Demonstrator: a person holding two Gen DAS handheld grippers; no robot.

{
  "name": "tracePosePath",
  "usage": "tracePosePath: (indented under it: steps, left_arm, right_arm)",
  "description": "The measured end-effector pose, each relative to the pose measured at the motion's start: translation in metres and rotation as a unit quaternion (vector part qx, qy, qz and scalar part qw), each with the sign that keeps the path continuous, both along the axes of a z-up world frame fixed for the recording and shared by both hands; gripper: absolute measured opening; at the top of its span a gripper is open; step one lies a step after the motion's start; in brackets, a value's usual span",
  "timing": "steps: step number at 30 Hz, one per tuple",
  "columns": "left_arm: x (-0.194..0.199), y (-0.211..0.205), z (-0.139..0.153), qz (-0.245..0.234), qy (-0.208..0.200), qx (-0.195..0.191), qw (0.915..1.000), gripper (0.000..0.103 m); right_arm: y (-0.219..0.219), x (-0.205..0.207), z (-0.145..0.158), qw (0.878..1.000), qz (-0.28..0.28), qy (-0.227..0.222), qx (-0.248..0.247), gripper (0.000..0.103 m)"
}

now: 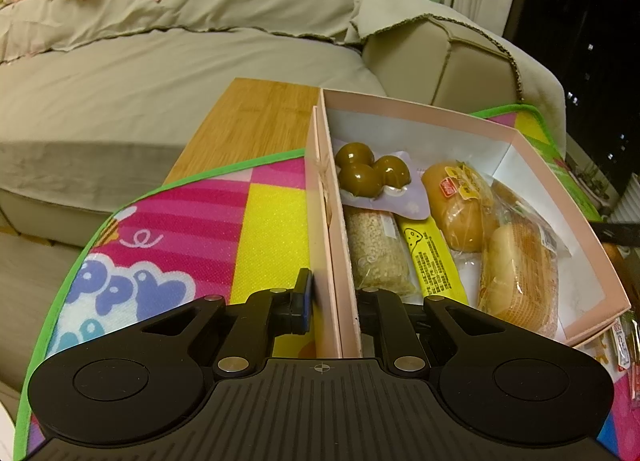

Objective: Organize objects
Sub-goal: 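Reach the right gripper to the white-labelled snack packet and grasp it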

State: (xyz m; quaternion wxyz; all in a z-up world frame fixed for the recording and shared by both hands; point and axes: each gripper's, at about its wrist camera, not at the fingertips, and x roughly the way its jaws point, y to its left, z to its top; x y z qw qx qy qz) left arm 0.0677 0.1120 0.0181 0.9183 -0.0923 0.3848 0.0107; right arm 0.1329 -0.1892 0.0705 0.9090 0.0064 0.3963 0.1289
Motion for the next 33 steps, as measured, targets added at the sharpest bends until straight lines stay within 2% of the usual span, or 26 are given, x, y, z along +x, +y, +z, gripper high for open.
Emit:
tracePosePath:
  steps: [3, 5, 8, 15, 17, 19, 21, 23, 29, 32, 33]
  left_arm:
    - [0.000, 0.000, 0.000, 0.000, 0.000, 0.000, 1.0000, 0.014]
    - [0.000, 0.000, 0.000, -0.001, 0.000, 0.000, 1.0000, 0.014]
    - [0.000, 0.000, 0.000, -0.002, 0.000, 0.000, 1.0000, 0.015]
    - [0.000, 0.001, 0.000, -0.002, -0.001, -0.002, 1.0000, 0.015]
    - [0.000, 0.002, 0.000, -0.002, -0.001, -0.002, 1.0000, 0.015]
    - [0.000, 0.002, 0.000, -0.002, -0.001, -0.002, 1.0000, 0.015]
    - [0.000, 0.001, 0.000, -0.002, -0.001, -0.002, 1.0000, 0.015]
    - [0.000, 0.001, 0.000, -0.002, -0.001, -0.001, 1.0000, 0.015]
    - [0.000, 0.001, 0.000, -0.002, 0.000, 0.000, 1.0000, 0.015]
    - [0.000, 0.002, 0.000, -0.002, -0.001, -0.001, 1.0000, 0.015]
    - [0.000, 0.001, 0.000, -0.001, -0.001, -0.001, 1.0000, 0.015]
  right_arm:
    - [0.011, 0.024, -0.016, 1.000, 0.000, 0.012, -0.023, 0.045]
    - [0.017, 0.024, -0.025, 0.999, 0.020, 0.030, -0.029, 0.045]
    - [0.024, -0.003, -0.029, 0.996, 0.065, 0.012, -0.061, 0.046]
    - [0.008, -0.066, -0.021, 0.988, 0.135, 0.023, -0.075, 0.046]
    - [0.007, -0.083, -0.013, 0.987, 0.134, 0.005, -0.087, 0.050]
    - [0.006, -0.095, -0.004, 0.989, 0.117, -0.011, -0.088, 0.060]
    - [0.005, -0.108, 0.007, 0.993, 0.097, -0.019, -0.063, 0.071]
    - [0.008, -0.120, 0.012, 0.995, 0.093, -0.012, -0.033, 0.078]
    - [0.039, -0.150, -0.007, 0.995, 0.096, 0.042, 0.004, 0.079]
    - [0.046, -0.145, -0.020, 0.995, 0.072, 0.063, 0.006, 0.081]
    - [0.049, -0.144, -0.022, 0.996, 0.064, 0.057, 0.006, 0.082]
